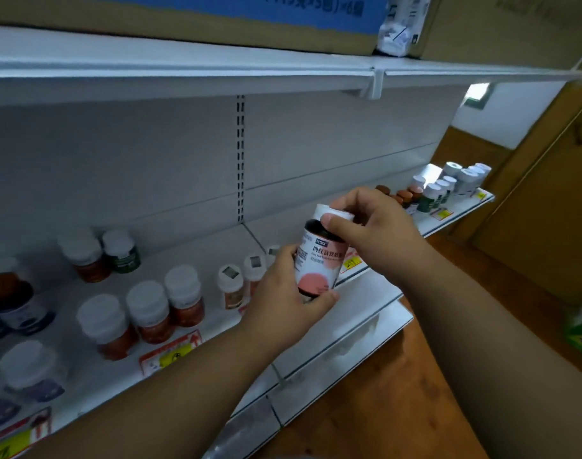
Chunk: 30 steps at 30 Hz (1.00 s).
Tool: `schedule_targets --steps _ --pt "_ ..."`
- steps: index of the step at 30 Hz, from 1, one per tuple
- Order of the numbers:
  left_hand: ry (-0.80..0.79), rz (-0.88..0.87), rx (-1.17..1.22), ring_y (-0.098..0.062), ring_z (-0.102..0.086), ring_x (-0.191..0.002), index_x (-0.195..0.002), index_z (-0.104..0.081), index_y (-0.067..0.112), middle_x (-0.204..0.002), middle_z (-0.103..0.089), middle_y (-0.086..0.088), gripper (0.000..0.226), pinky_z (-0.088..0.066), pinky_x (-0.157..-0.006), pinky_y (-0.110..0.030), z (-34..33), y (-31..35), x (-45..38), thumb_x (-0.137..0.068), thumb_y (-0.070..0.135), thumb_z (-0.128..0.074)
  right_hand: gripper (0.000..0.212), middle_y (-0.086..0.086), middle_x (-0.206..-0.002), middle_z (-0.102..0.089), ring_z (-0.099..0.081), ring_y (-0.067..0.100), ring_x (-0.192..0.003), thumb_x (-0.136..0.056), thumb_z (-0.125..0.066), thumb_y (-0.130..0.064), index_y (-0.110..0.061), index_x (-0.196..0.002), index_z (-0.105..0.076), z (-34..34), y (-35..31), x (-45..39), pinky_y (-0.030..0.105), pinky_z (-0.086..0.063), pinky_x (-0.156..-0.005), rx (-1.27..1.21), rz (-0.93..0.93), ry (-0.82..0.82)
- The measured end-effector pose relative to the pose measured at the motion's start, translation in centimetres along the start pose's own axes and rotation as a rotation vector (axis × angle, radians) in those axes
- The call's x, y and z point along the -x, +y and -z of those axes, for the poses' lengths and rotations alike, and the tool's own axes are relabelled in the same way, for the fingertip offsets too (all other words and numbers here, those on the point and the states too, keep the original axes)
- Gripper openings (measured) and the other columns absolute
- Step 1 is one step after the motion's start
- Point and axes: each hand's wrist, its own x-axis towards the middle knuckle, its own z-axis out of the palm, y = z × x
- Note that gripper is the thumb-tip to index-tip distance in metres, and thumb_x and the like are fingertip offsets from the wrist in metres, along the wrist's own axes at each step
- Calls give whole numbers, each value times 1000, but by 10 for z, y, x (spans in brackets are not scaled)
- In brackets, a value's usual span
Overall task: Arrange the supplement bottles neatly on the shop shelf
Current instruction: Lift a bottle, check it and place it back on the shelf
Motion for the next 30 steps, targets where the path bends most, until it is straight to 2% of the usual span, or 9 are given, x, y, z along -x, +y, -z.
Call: schedule_targets --steps 2,5,7,11,14,18,21,26,30 --pt "16 4 -31 7 -58 -84 -116 -32 47 -101 -58 21 70 -54 -65 -23 -14 2 -24 -61 63 -71 33 0 -83 -70 -69 22 -76 -67 -71 -50 -25 -87 -64 14 15 -22 49 -59 -66 -16 18 -20" --pt "127 -21 -51 -3 -60 -95 -121 -40 37 -110 -59 14 69 -55 -79 -34 -36 4 -62 -64 55 -75 26 -8 -83 -70 -68 9 -76 -70 -73 -44 -27 -88 -64 30 39 -65 28 -56 -63 -86 103 -55" --pt "310 16 -68 -11 -57 -104 -126 -43 29 -118 -54 6 67 -52 -87 -37 -54 -1 -75 -71 47 -77 17 -13 -78 -68 -65 2 -70 -75 -73 -35 -28 -87 -64 36 51 -98 18 -50 -57 -117 152 -74" --pt "652 2 -275 -18 -54 -102 -120 -52 17 -111 -51 1 44 -44 -86 -30 -81 4 -88 -82 35 -66 17 -13 -85 -64 -61 2 -79 -81 -71 -25 -35 -84 -58 40 69 -159 15 -48 -68 -112 305 -60" --pt "537 -93 -608 -26 -55 -102 -110 -63 12 -111 -60 -7 34 -43 -88 -32 -97 8 -104 -77 20 -68 21 -20 -92 -62 -57 -9 -81 -82 -69 -23 -38 -90 -57 30 76 -189 6 -43 -68 -100 406 -141" --pt "419 -91 -824 -34 -61 -98 -108 -69 7 -109 -67 -12 40 -51 -84 -39 -111 5 -117 -69 11 -74 31 -4 -115 -61 -56 9 -102 -84 -67 -24 -27 -114 -60 8 95 -215 19 -42 -82 86 457 -400" --pt "398 -115 -870 -34 -62 -92 -101 -71 4 -102 -68 -12 29 -53 -77 -40 -116 -3 -122 -73 10 -70 38 2 -125 -58 -52 14 -111 -85 -67 -20 -22 -122 -60 -7 109 -229 18 -36 -86 315 472 -615" --pt "401 -56 -882 -35 -61 -84 -92 -71 3 -95 -67 -12 22 -51 -69 -42 -120 -6 -128 -79 13 -56 34 -14 -100 -53 -47 6 -97 -83 -67 -13 -18 -117 -64 -21 128 -236 -2 -30 -60 400 462 -804" --pt "370 -27 -892 -34 -61 -85 -93 -71 4 -95 -67 -12 29 -51 -69 -42 -118 -3 -127 -77 15 -49 29 -12 -97 -49 -47 8 -95 -87 -65 -16 -17 -116 -63 -25 129 -240 10 -31 -63 438 425 -859"
